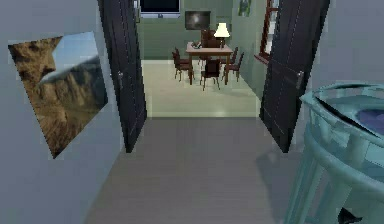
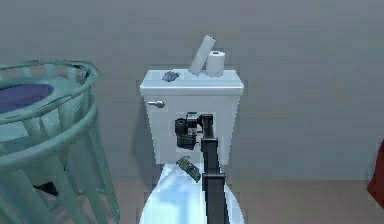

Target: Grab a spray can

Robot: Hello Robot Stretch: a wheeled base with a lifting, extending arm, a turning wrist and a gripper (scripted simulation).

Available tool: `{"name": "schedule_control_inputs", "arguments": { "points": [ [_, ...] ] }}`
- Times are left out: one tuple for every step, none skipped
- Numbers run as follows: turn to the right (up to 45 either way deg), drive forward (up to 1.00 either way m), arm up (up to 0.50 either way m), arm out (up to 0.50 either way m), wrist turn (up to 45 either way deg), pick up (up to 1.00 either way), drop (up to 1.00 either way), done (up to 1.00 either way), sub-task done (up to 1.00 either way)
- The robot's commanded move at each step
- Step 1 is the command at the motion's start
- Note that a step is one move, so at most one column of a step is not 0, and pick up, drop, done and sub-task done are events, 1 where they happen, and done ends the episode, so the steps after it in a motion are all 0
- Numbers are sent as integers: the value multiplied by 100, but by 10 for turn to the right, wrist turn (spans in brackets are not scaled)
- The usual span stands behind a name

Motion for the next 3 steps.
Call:
{"name": "schedule_control_inputs", "arguments": {
  "points": [
    [0, 0, -32, 0, 0, 0, 0, 0, 0],
    [0, 0, 0, 0, 0, 100, 0, 0, 0],
    [0, 0, 10, 0, 0, 0, 0, 0, 0]
  ]
}}
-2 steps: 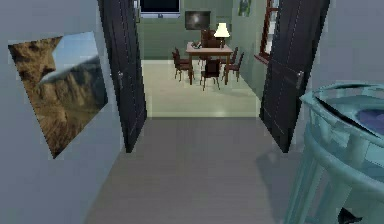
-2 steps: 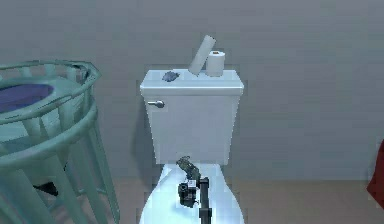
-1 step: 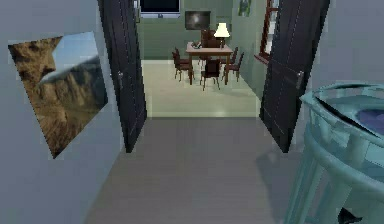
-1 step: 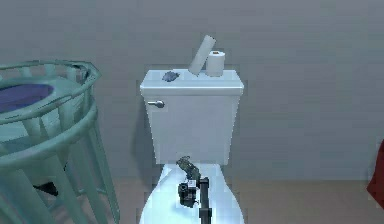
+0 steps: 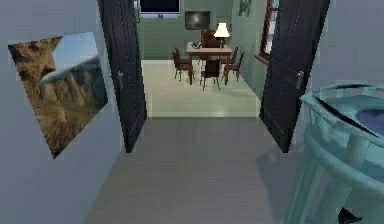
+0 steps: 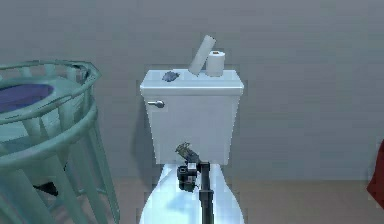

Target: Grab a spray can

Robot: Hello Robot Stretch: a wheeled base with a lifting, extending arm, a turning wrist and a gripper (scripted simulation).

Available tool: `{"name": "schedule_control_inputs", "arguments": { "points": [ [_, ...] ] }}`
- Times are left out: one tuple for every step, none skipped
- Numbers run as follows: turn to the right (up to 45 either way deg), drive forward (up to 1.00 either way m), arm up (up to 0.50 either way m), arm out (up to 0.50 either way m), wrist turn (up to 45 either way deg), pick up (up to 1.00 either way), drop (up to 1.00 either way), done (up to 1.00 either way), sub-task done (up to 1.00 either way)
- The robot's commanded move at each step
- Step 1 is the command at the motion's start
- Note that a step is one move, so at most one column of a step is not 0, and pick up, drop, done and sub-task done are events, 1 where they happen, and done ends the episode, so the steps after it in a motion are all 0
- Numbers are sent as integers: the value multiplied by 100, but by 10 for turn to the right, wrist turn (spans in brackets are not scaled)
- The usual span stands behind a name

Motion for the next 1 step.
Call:
{"name": "schedule_control_inputs", "arguments": {
  "points": [
    [0, 0, 0, 0, 0, 0, 0, 100, 0]
  ]
}}
